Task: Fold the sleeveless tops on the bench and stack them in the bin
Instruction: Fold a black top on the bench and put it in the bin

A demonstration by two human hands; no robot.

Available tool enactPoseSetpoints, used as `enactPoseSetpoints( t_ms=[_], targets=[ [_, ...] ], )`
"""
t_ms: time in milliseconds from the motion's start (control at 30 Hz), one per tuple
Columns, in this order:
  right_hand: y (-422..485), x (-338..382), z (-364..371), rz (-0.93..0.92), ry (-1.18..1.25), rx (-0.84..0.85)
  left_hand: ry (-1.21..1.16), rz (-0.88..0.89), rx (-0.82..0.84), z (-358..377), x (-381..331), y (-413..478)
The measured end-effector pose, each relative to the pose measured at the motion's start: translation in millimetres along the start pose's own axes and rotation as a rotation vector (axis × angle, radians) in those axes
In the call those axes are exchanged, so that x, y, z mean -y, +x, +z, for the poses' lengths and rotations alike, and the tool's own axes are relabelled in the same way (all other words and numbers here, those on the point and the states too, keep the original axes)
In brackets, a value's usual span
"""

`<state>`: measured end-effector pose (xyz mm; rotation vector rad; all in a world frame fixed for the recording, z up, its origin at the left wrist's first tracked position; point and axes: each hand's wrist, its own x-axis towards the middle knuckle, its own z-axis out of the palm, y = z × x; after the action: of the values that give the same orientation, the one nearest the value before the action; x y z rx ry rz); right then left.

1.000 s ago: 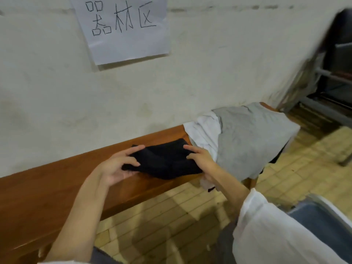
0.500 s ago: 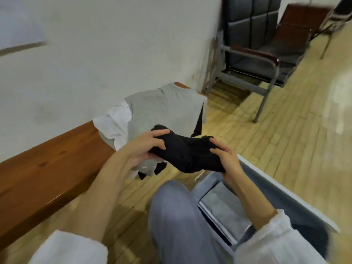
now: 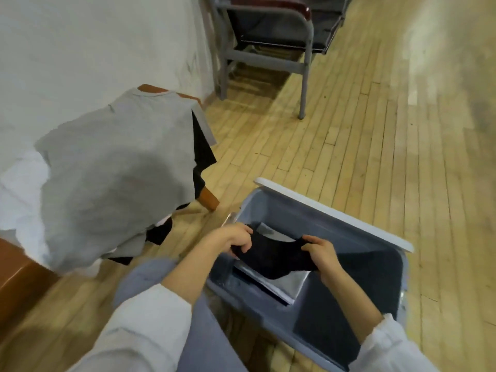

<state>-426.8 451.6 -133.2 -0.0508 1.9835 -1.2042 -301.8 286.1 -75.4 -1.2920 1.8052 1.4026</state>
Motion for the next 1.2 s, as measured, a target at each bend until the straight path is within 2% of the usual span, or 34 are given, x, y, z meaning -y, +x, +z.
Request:
enactPoseSetpoints(
  t_ms=[167, 300, 400, 533, 667, 833, 933, 1100, 1200],
  targets=[
    [32, -49, -4, 0.166, 0.014, -0.012, 0.089, -0.079, 0.103, 20, 4, 58],
    [60, -66, 2, 0.221, 0.019, -0.022, 0.243, -0.059, 0.081, 28, 4, 106],
    [83, -60, 6, 0.195, 0.013, -0.038, 0.383, 0.037, 0.022, 31, -6, 142],
    [111, -55, 10, 0.068, -0.047, -0.13, 0.483, 0.267, -0.144, 34, -12, 186],
    [143, -85, 26, -0.022, -0.2, -0.198, 0.523, 0.344, -0.245, 45, 11, 231],
    [161, -148, 49, 0.058, -0.421, 0.003, 0.547, 0.245, 0.009, 66, 63, 278],
    [159, -170, 56, 0.093, -0.535, 0.039, 0.552, 0.168, 0.042, 74, 91, 292],
    [154, -182, 65, 0.072, -0.723, -0.031, 0.502, 0.057, 0.003, 80, 105, 298],
    [159, -177, 75, 0.015, -0.848, -0.259, 0.656, 0.028, -0.148, 88, 99, 277]
  ],
)
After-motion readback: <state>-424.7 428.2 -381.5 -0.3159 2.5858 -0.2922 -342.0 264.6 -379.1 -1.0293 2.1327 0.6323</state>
